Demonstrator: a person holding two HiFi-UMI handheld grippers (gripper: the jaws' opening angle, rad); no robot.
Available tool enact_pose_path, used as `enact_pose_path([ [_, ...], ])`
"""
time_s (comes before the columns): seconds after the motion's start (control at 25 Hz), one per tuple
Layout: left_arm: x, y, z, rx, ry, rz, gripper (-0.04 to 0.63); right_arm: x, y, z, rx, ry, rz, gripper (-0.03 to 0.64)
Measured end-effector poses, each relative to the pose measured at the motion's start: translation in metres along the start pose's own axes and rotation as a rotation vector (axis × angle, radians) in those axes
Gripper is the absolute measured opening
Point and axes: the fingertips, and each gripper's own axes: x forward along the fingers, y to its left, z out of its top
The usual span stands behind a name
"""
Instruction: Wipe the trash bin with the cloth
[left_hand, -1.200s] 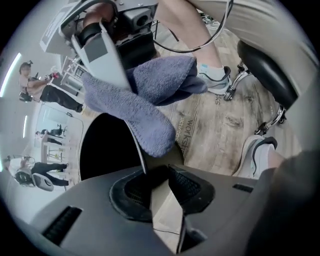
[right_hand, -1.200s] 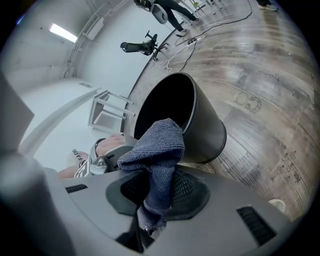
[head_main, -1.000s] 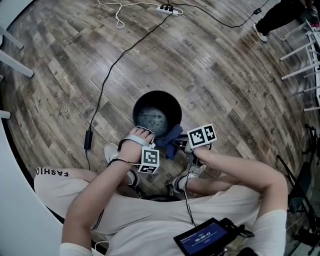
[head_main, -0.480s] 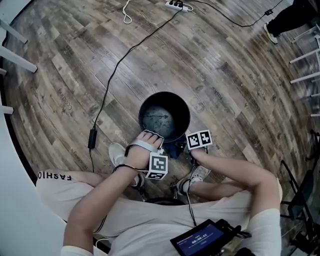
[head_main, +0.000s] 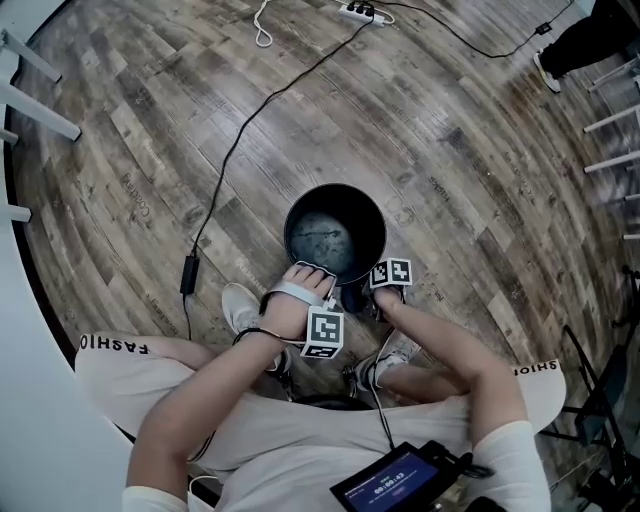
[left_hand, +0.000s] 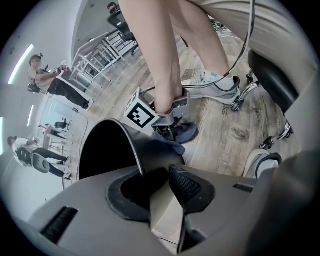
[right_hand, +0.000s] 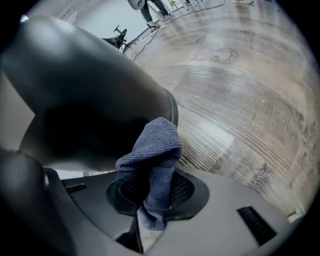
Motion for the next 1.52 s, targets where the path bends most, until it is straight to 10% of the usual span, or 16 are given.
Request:
enact_pose_path([
  [0.28, -0.005, 0.001, -0.028, 0.016, 0.046, -0.065, 0.193, -0.094, 0.087, -0.007, 0.018, 0.035, 0.138, 0.077],
  [0.64, 0.001, -0.013, -0.041, 0.19, 0.101, -0.051, 0.11, -0.176, 0.144, -0.009, 0.008, -0.114, 0.188, 0.077],
  [1.52, 0.003, -0.011, 0.001, 0.031, -0.009, -0.075, 0.098, -0.029, 0.018, 0.023, -0.074, -0.111, 0.036, 0.077],
])
